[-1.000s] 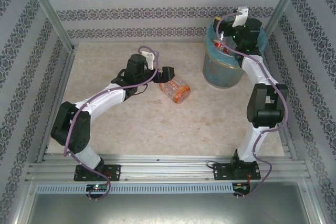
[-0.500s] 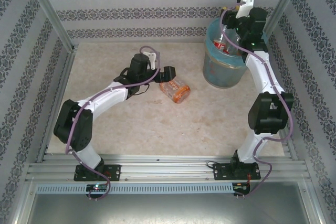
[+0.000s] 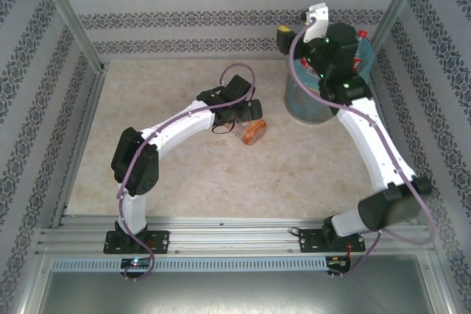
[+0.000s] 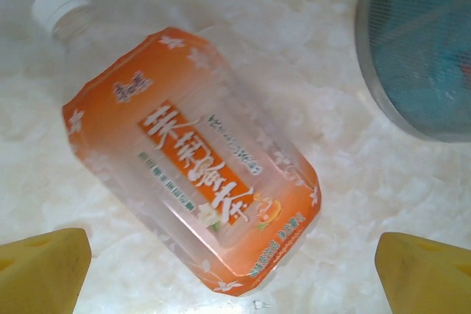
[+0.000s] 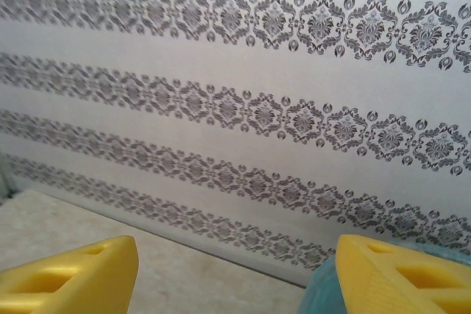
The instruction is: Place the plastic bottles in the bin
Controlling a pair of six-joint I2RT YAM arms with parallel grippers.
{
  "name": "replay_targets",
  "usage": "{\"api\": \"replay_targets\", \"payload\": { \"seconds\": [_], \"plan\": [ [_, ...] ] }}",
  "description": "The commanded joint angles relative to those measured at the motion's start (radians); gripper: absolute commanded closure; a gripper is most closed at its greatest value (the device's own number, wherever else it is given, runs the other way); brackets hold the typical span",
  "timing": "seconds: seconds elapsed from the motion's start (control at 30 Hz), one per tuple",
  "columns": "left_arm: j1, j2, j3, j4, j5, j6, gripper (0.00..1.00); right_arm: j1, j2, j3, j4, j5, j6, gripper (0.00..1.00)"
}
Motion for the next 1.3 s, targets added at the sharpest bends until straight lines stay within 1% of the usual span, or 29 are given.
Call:
{"api": "replay_targets", "payload": {
  "seconds": [0.0,0.07,0.23,0.3,0.43,0.6,0.7,0.77,0.8,0.93,1.0,1.17,1.27],
  "plan": [
    [-0.006,0.011,-0.036,-0.021,-0.036,-0.157,0.0,0.017,-0.038,-0.081,-0.09,-0.043,0.074,0.28],
    [-0.006,0.046,-0.015,-0.029,-0.01,-0.194,0.0,0.025,-0.068,-0.145,-0.081,-0.024,0.096,0.28],
    [-0.01,0.173,0.128,-0.222,-0.045,-0.28,0.0,0.033,-0.082,-0.207,-0.1,-0.043,0.148,0.28],
    [-0.01,0.21,0.176,-0.25,-0.025,-0.276,0.0,0.039,-0.084,-0.232,-0.092,-0.062,0.161,0.28],
    [-0.01,0.251,0.252,-0.268,-0.024,-0.282,0.0,0.054,-0.088,-0.251,-0.087,-0.068,0.16,0.29],
    [-0.008,0.354,0.412,-0.379,-0.027,-0.239,0.0,0.073,-0.064,-0.261,-0.096,-0.078,0.173,0.3],
    [-0.001,0.375,0.42,-0.391,-0.005,-0.231,0.0,0.088,-0.04,-0.282,-0.092,-0.109,0.207,0.31],
    [0.013,0.346,0.37,-0.346,0.024,-0.211,0.0,0.093,-0.017,-0.279,-0.119,-0.14,0.233,0.32],
    [0.026,0.312,0.317,-0.297,0.046,-0.202,0.0,0.092,-0.004,-0.278,-0.131,-0.156,0.25,0.32],
    [0.094,0.133,0.039,-0.02,0.15,-0.209,0.0,0.096,0.052,-0.226,-0.208,-0.204,0.27,0.33],
    [0.125,0.057,-0.063,0.069,0.188,-0.215,0.0,0.098,0.086,-0.181,-0.257,-0.21,0.268,0.33],
    [0.194,-0.106,-0.306,0.214,0.233,-0.219,0.0,0.123,0.19,-0.061,-0.355,-0.217,0.269,0.32],
    [0.241,-0.186,-0.405,0.23,0.26,-0.207,0.0,0.17,0.292,0.04,-0.426,-0.207,0.268,0.26]
  ]
}}
